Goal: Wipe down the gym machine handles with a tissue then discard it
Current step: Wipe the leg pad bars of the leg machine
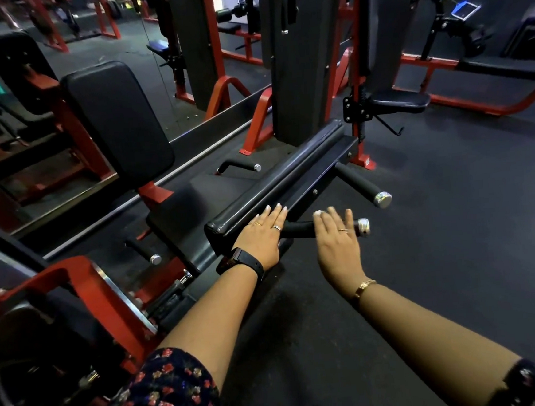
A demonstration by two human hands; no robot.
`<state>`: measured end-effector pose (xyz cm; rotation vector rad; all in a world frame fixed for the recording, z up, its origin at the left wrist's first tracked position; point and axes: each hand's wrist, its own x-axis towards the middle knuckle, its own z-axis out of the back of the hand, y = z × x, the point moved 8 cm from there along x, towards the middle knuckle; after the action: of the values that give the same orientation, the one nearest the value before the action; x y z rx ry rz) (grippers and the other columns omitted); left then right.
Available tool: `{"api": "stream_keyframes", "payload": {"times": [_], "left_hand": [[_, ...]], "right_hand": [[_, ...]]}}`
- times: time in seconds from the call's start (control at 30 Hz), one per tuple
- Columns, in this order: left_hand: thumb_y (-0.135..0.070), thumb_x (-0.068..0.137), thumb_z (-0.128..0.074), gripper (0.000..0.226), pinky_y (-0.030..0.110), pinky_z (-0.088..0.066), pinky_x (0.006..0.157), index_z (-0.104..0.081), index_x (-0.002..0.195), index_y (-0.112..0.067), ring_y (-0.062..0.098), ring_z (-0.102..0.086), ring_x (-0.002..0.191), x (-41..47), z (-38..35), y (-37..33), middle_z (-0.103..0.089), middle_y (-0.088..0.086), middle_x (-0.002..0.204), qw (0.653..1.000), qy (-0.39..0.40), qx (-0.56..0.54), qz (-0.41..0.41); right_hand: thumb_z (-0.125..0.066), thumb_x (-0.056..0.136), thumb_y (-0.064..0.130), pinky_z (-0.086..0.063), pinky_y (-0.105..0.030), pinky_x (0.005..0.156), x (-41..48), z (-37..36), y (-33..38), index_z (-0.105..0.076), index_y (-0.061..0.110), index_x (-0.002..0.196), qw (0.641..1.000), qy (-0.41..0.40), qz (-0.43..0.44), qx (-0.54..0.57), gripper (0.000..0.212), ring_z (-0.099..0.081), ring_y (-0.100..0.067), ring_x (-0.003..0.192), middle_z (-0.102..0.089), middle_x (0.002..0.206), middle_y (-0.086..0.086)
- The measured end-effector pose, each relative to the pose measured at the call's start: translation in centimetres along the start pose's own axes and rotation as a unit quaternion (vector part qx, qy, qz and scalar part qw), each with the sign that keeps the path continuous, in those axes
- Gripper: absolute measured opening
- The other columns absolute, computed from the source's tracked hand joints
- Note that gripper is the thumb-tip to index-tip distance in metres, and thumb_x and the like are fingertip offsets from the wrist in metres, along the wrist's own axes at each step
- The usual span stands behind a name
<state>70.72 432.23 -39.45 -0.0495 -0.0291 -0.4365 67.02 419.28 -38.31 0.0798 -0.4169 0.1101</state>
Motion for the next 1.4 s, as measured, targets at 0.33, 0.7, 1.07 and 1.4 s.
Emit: {"api": "stream_keyframes", "payload": {"times": [0.33, 0.7, 1.07, 1.4], "left_hand": [[-0.022, 0.100, -0.044, 0.072, 0.031, -0.004, 0.121, 0.001, 0.155, -0.014, 0.019, 0.000, 0.150, 0.0, 0.0, 0.0, 0.001, 0.003, 0.163, 1.000, 0.004, 0.008, -0.001], [-0.020, 0.099, -0.044, 0.073, 0.033, -0.006, 0.121, 0.003, 0.155, -0.014, 0.021, -0.002, 0.150, 0.2, -0.3, 0.0, 0.000, 0.004, 0.163, 1.000, 0.008, 0.015, 0.002], [-0.021, 0.099, -0.044, 0.073, 0.034, -0.007, 0.122, 0.003, 0.155, -0.014, 0.021, -0.002, 0.150, 0.2, -0.6, 0.0, 0.000, 0.004, 0.163, 1.000, 0.017, 0.023, 0.001], [-0.020, 0.097, -0.043, 0.080, 0.038, -0.004, 0.121, 0.013, 0.153, -0.018, 0.024, 0.005, 0.150, -0.5, -0.3, -0.7, 0.011, 0.004, 0.162, 0.996, 0.011, 0.082, -0.018]], "right_hand": [[-0.036, 0.089, 0.002, -0.014, -0.050, 0.117, -1.3, -1.5, 3.4, -0.037, 0.007, 0.145, 0.984, 0.008, 0.180, -0.004, 0.056, -0.032, -0.023, 0.140, -0.035, 0.152, -0.009], [-0.034, 0.088, -0.001, -0.012, -0.052, 0.117, -2.5, -0.8, -0.1, -0.037, 0.003, 0.145, 0.997, -0.044, 0.050, -0.029, 0.057, -0.034, -0.028, 0.139, -0.039, 0.149, -0.014], [-0.044, 0.086, 0.013, -0.017, -0.053, 0.114, 1.8, -0.2, 1.1, -0.058, 0.011, 0.124, 0.994, 0.072, 0.044, -0.064, 0.041, -0.059, -0.027, 0.109, -0.065, 0.111, -0.006], [-0.023, 0.086, 0.005, -0.026, -0.054, 0.112, -1.5, 2.4, -5.2, -0.059, 0.003, 0.125, 0.998, -0.048, -0.049, -0.002, 0.053, -0.051, -0.033, 0.127, -0.062, 0.125, -0.015]]}}
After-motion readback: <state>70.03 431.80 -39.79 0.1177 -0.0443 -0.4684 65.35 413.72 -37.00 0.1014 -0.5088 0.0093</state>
